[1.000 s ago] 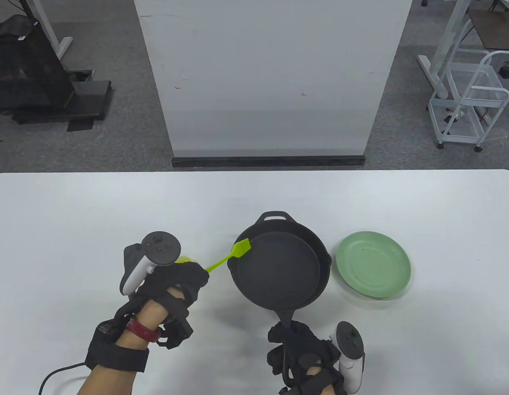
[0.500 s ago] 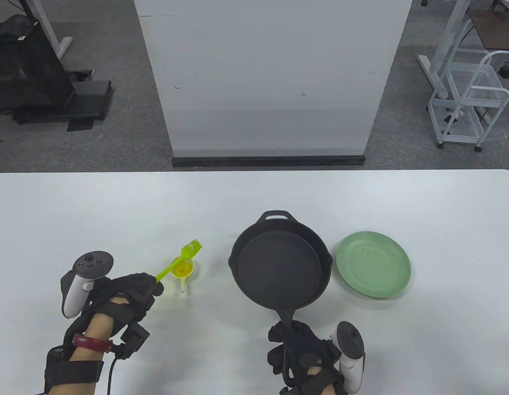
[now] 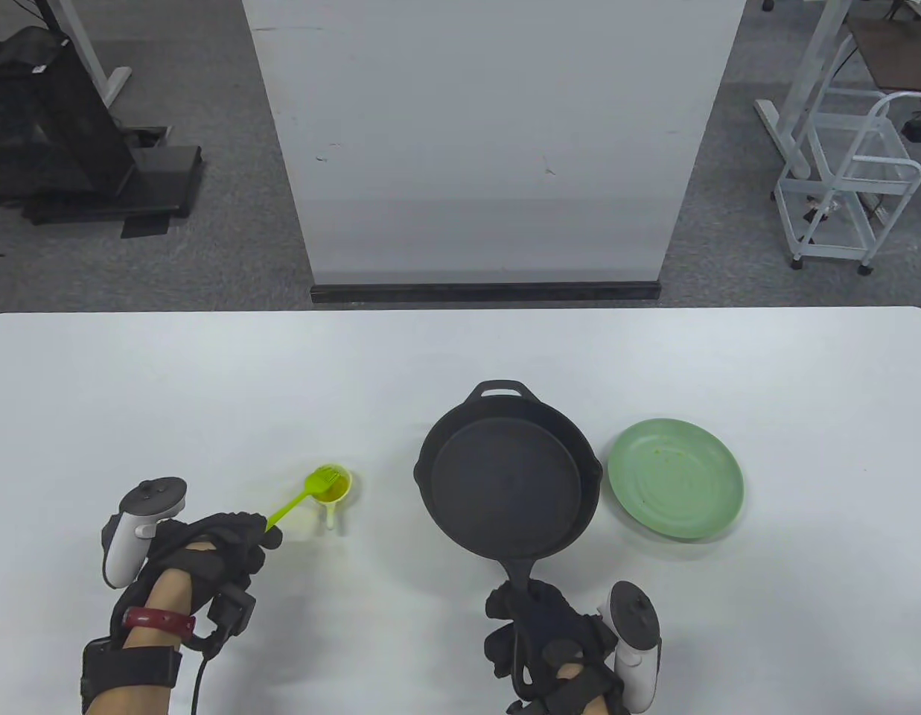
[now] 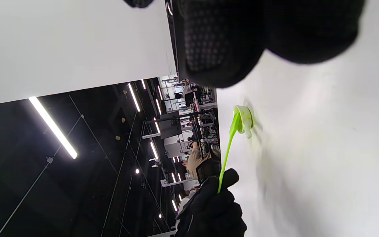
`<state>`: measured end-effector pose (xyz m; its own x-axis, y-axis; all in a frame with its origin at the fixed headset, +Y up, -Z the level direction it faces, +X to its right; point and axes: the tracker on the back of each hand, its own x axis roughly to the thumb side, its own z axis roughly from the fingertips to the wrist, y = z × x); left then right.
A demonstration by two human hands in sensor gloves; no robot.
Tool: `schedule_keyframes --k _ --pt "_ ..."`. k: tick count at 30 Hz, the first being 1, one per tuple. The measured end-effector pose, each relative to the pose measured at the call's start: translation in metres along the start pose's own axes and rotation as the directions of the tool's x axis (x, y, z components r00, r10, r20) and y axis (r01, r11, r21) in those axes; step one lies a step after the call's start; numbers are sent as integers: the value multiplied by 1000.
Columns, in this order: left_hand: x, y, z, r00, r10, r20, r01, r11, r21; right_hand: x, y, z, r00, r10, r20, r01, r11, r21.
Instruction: Brush oil on frying pan surface
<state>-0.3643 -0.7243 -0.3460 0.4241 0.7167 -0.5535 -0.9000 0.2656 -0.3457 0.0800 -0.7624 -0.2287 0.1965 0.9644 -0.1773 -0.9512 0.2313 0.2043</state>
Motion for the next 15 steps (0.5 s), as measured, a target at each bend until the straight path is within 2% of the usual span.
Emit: schedule_keyframes --k 5,11,14,15 --pt "-1 -4 -4 1000 22 -20 -22 1000 -3 0 0 0 1000 -6 -3 6 1000 4" --pt "3 -5 -2 999 -42 -21 42 999 -3 0 0 0 1000 -7 -2 7 1000 6" --pt "10 -5 6 993 -114 6 113 991 67 0 0 0 1000 -8 0 8 1000 4" --pt "14 -5 12 983 -181 15 176 974 145 0 0 0 1000 -8 -1 8 1000 4"
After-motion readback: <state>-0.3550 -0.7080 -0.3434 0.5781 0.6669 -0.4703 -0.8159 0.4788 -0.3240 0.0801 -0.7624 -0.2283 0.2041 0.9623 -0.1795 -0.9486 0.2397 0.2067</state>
